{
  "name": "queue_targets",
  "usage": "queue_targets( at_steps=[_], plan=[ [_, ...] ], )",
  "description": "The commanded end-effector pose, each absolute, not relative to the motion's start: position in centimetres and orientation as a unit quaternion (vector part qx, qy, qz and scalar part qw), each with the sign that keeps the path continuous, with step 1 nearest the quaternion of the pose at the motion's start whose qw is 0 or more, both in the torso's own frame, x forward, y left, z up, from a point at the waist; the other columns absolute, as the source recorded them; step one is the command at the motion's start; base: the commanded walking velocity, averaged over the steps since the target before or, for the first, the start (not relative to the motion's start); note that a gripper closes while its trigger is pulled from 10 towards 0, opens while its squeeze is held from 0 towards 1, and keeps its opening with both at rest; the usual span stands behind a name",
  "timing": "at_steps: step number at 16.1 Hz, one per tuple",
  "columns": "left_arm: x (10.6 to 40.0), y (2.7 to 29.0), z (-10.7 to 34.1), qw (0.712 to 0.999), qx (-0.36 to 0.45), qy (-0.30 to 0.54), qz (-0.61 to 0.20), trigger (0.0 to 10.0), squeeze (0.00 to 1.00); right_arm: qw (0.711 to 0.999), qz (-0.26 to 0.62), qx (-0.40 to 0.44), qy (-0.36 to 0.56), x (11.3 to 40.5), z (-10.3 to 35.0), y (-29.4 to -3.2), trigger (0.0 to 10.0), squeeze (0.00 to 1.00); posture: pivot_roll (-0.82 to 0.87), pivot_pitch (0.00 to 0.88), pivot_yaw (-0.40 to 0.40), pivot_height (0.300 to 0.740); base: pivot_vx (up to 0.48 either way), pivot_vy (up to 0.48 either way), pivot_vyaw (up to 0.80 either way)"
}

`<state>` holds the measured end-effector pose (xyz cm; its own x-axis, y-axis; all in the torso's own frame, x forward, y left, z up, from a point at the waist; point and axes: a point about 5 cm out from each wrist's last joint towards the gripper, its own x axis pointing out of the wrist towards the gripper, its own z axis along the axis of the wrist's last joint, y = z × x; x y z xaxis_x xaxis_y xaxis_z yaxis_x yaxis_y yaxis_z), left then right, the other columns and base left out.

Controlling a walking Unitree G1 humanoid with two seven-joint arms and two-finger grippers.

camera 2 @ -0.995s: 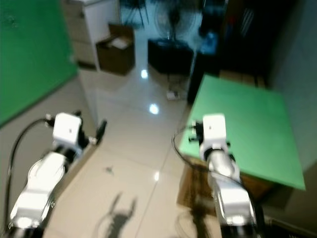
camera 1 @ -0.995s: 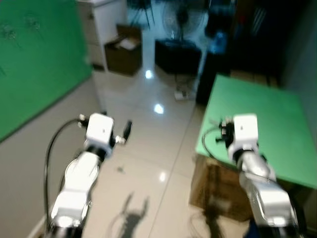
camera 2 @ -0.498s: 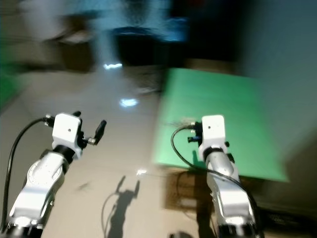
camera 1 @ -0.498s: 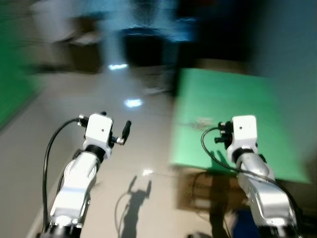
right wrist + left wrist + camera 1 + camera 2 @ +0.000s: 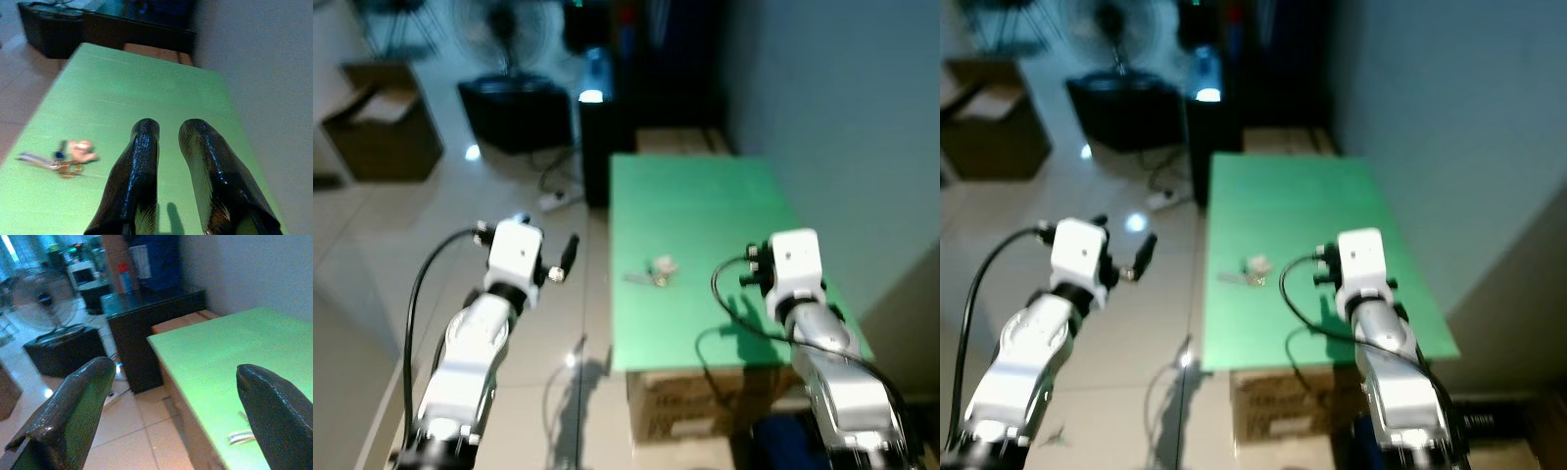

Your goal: Hang keys on a hook

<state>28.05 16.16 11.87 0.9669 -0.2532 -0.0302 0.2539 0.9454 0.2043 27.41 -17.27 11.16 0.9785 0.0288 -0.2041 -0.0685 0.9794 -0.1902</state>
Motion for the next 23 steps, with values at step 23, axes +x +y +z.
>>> queue_targets(
  at_steps=[23],
  plan=[
    [26.4,16.3,11.7,0.975,0.14,0.014,-0.173,10.0,0.0,0.971,0.109,-0.092,0.193,27.2,8.3,-16.2,10.0,0.38,-0.02,0.0,-0.005,0.718,0.242,0.0,-0.13]
  ],
)
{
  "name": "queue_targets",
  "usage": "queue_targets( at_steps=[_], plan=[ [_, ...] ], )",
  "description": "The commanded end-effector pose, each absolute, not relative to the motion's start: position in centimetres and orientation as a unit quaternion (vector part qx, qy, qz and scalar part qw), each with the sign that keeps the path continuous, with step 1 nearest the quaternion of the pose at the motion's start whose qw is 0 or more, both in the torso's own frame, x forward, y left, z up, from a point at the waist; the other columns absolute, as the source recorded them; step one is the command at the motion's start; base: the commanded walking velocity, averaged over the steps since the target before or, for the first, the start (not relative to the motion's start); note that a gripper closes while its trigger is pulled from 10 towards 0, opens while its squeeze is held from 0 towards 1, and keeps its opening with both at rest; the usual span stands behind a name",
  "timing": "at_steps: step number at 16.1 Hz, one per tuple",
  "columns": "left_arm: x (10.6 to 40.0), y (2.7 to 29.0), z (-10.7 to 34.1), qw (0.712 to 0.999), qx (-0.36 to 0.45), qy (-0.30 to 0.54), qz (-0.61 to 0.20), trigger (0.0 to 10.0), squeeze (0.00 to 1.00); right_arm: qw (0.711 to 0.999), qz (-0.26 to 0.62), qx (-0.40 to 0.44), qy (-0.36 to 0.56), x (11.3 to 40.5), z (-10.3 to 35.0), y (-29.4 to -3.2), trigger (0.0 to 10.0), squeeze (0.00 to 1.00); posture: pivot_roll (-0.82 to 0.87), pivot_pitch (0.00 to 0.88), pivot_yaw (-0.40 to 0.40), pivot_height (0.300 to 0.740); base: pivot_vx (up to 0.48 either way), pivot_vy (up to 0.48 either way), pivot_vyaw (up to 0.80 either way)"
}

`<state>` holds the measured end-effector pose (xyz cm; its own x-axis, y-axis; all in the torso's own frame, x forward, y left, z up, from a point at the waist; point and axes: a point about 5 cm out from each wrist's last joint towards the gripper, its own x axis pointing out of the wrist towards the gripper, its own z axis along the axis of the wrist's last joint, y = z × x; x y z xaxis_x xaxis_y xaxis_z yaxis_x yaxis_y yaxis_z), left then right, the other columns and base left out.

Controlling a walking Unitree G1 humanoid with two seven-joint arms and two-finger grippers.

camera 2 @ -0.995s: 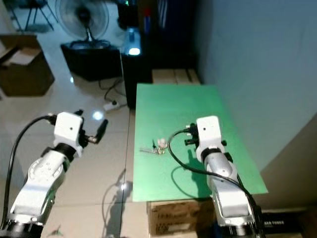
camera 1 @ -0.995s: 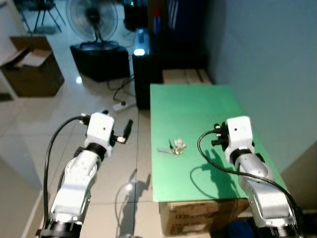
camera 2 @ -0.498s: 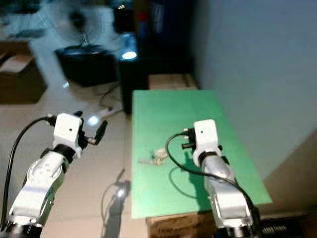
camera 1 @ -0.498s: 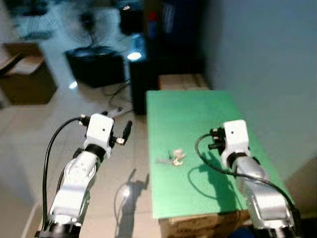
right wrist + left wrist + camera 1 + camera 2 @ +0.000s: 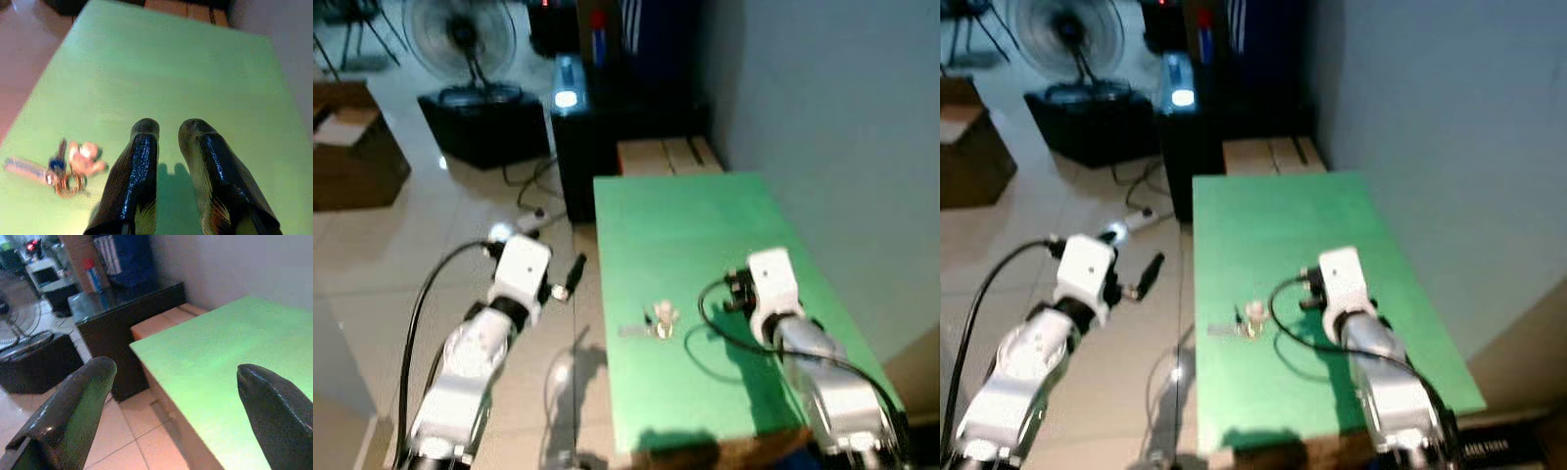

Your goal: Hang keys on a hook

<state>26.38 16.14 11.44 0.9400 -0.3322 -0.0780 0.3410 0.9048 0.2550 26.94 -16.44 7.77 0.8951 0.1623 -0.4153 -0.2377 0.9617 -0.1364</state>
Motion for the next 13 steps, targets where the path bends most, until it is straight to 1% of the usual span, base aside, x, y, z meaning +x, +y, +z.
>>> queue_targets(
  at_steps=[1,2,3,5,8,9,10,12,13],
  plan=[
    [26.2,16.5,11.8,0.975,0.14,0.018,-0.174,10.0,0.0,0.969,0.118,-0.086,0.2,27.5,8.1,-16.0,10.0,1.0,-0.02,0.0,-0.007,0.718,0.0,0.0,0.0],
    [25.8,16.6,11.8,0.973,0.141,0.023,-0.181,10.0,0.0,0.962,0.125,-0.082,0.227,28.3,7.2,-16.1,10.0,1.0,0.0,0.011,-0.01,0.718,0.0,0.0,0.0],
    [25.7,16.6,11.8,0.973,0.142,0.025,-0.182,10.0,0.0,0.961,0.125,-0.082,0.233,28.5,7.0,-16.1,10.0,1.0,0.0,0.011,-0.01,0.718,0.0,0.0,0.0],
    [25.3,16.3,12.1,0.967,0.147,0.034,-0.204,10.0,0.0,0.956,0.138,-0.056,0.254,30.2,6.5,-15.7,10.0,1.0,0.01,0.037,-0.008,0.718,0.0,0.0,0.0],
    [24.8,15.9,11.9,0.952,0.17,0.058,-0.246,10.0,0.0,0.928,0.171,-0.045,0.329,31.9,4.8,-14.5,10.0,1.0,0.02,0.068,-0.006,0.718,0.0,0.0,0.0],
    [24.7,15.8,11.8,0.949,0.173,0.063,-0.256,10.0,0.0,0.923,0.173,-0.04,0.341,32.2,4.5,-14.2,10.0,1.0,0.02,0.073,-0.007,0.718,0.0,0.0,0.0],
    [24.5,15.5,12.0,0.939,0.182,0.07,-0.284,10.0,0.0,0.914,0.18,-0.023,0.362,33.0,4.5,-13.1,10.0,1.0,0.03,0.097,-0.012,0.718,0.0,0.0,0.0],
    [24.3,15.2,12.4,0.928,0.186,0.07,-0.314,10.0,0.0,0.912,0.187,-0.016,0.364,33.8,5.0,-12.0,10.0,1.0,0.05,0.13,-0.028,0.718,0.0,0.0,0.0],
    [24.3,15.1,12.5,0.927,0.185,0.071,-0.318,10.0,0.0,0.912,0.189,-0.014,0.364,34.0,5.2,-11.8,10.0,1.0,0.05,0.13,-0.028,0.718,0.0,0.0,0.0]
  ],
)
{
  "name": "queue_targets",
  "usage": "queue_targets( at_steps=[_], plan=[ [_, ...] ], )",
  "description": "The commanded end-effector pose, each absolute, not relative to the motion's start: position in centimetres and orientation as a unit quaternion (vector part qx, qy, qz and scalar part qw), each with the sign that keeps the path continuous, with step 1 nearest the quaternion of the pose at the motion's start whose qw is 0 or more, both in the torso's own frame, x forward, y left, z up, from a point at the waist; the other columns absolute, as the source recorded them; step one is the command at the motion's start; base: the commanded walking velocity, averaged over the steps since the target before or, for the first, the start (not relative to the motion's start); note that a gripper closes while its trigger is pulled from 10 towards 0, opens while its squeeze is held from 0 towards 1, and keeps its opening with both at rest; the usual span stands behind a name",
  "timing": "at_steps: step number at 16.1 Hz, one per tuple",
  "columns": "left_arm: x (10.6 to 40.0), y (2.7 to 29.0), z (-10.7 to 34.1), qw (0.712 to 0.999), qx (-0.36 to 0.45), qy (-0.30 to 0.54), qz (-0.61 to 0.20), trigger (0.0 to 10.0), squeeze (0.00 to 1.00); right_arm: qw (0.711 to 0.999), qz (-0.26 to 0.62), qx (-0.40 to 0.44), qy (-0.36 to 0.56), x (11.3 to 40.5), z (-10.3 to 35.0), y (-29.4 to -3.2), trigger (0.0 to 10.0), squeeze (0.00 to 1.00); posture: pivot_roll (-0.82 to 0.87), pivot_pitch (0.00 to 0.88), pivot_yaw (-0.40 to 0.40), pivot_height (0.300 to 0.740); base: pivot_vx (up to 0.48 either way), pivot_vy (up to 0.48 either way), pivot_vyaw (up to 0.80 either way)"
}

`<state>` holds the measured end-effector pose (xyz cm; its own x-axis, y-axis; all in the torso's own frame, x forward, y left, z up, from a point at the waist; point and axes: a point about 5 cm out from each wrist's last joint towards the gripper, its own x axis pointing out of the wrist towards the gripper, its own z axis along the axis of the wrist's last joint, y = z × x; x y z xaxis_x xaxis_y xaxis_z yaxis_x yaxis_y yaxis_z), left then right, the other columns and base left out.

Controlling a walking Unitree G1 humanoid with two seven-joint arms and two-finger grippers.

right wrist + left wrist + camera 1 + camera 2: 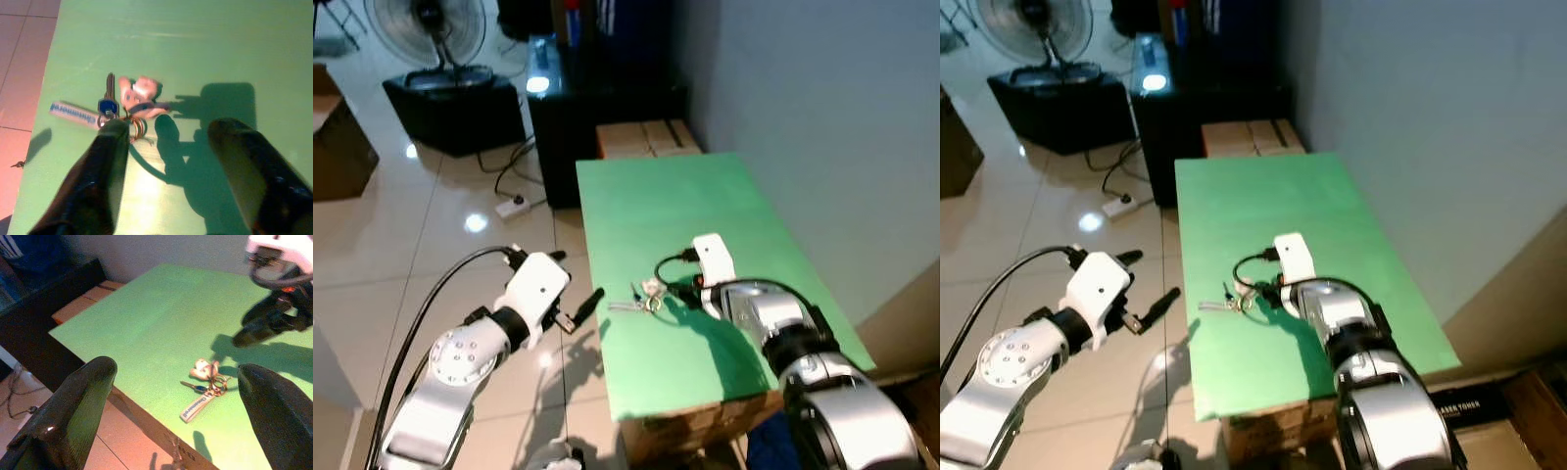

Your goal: Hang keys on a hook

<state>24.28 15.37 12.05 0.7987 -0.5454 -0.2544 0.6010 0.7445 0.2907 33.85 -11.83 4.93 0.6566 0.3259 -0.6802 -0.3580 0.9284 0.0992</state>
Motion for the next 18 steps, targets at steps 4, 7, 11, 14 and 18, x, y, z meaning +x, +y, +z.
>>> queue_targets(
  at_steps=[4,7,11,14,18],
  plan=[
    [23.7,15.3,12.8,0.92,0.198,0.088,-0.327,10.0,0.0,0.913,0.178,0.01,0.366,34.8,5.6,-10.6,10.0,1.0,0.11,0.196,-0.046,0.718,0.0,0.0,0.0],
    [23.0,15.7,13.3,0.917,0.203,0.097,-0.329,10.0,0.0,0.902,0.181,0.009,0.392,34.4,5.2,-9.8,10.0,1.0,0.13,0.231,-0.053,0.718,0.0,0.0,0.0],
    [22.6,15.8,13.5,0.916,0.202,0.103,-0.331,10.0,0.0,0.908,0.168,0.001,0.384,34.6,5.3,-9.6,10.0,1.0,0.14,0.261,-0.043,0.718,0.0,0.0,0.0],
    [22.0,16.1,13.8,0.915,0.206,0.11,-0.33,10.0,0.0,0.913,0.154,0.008,0.378,34.8,5.4,-9.4,10.0,0.74,0.17,0.296,-0.027,0.718,0.0,0.0,0.0],
    [21.5,16.5,14.4,0.915,0.209,0.106,-0.328,10.0,0.0,0.925,0.153,0.01,0.347,35.4,6.2,-9.0,10.0,0.0,0.19,0.324,-0.015,0.718,0.0,0.0,0.0]
  ],
)
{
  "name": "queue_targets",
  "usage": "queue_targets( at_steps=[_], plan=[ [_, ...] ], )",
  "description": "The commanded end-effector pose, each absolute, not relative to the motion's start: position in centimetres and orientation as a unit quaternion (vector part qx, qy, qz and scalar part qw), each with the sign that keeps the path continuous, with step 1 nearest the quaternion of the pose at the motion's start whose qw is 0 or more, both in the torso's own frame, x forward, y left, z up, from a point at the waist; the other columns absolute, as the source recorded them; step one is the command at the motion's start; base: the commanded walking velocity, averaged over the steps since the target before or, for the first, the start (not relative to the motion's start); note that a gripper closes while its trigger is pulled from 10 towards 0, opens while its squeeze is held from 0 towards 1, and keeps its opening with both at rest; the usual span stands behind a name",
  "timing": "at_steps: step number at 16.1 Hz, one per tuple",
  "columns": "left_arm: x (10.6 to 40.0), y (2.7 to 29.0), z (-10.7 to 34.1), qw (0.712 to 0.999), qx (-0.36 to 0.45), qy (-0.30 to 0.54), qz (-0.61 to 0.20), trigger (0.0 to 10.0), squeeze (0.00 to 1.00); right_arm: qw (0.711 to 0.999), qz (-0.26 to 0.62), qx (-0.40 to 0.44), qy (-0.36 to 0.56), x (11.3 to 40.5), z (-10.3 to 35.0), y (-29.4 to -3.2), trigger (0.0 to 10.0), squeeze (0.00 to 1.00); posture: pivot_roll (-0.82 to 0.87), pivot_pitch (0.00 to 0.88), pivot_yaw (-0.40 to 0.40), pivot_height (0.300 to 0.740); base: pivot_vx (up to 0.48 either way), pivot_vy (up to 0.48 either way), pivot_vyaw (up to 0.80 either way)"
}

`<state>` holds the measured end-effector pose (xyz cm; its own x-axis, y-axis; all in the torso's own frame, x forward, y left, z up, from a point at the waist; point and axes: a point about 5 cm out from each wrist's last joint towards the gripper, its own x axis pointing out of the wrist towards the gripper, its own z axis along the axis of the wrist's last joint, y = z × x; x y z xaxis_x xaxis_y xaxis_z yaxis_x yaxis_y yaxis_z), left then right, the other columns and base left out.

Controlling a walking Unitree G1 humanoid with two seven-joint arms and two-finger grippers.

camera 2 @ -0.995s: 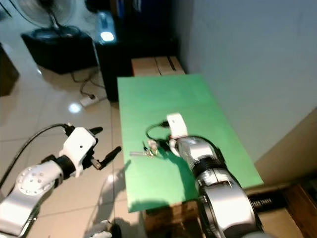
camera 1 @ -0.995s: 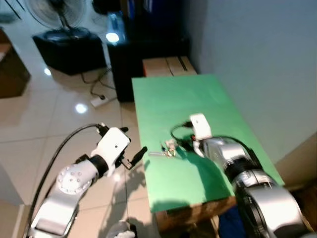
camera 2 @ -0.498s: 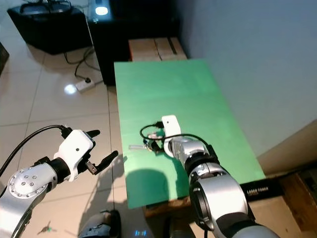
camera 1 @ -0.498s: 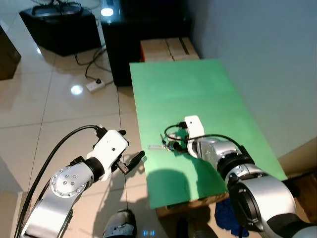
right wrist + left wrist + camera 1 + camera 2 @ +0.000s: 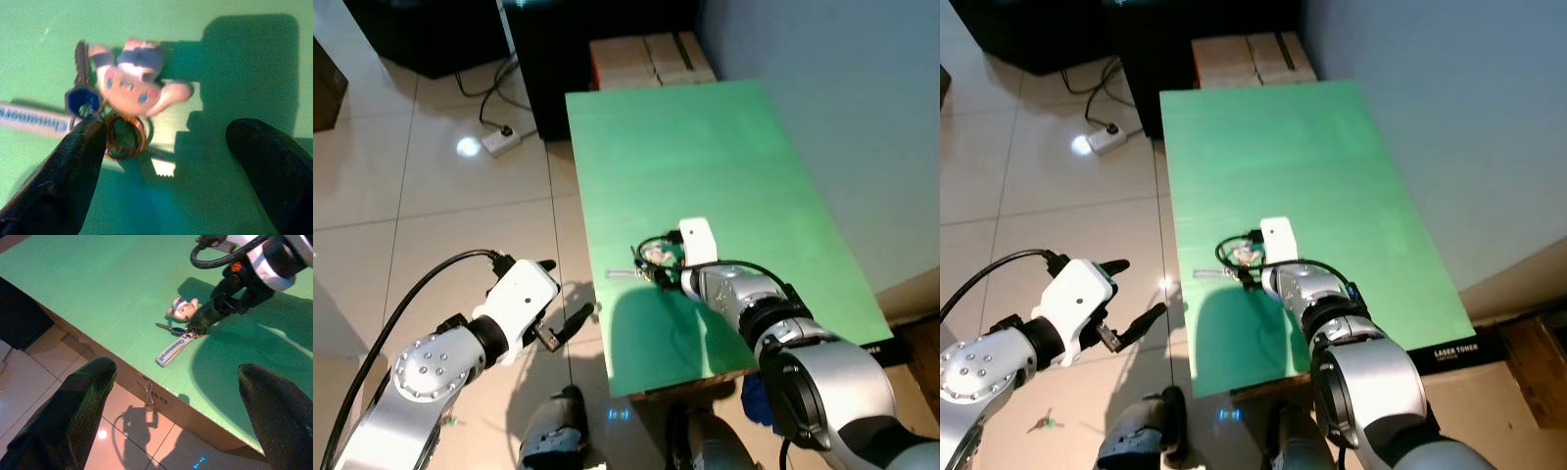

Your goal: Hang keys on a hook

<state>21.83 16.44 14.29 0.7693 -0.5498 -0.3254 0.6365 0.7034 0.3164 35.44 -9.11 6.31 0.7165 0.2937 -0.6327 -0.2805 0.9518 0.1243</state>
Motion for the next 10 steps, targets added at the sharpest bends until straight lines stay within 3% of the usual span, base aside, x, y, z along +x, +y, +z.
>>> queue_targets(
  at_steps=[1,7,10],
  plan=[
    [21.42,16.55,14.62,0.916,0.207,0.103,-0.326,10.0,0.0,0.929,0.155,0.023,0.337,35.67,6.68,-8.78,10.0,0.0,0.2,0.328,-0.015,0.718,0.0,0.0,0.0],
    [21.24,16.36,14.68,0.916,0.206,0.107,-0.327,10.0,0.0,0.919,0.184,-0.001,0.35,35.34,6.38,-8.41,10.0,0.0,0.2,0.332,-0.02,0.718,0.0,0.0,0.0],
    [20.83,16.58,14.79,0.916,0.207,0.111,-0.325,10.0,0.0,0.922,0.154,-0.031,0.354,35.32,6.08,-9.11,10.0,0.0,0.21,0.342,-0.029,0.718,0.0,0.0,0.0]
  ],
)
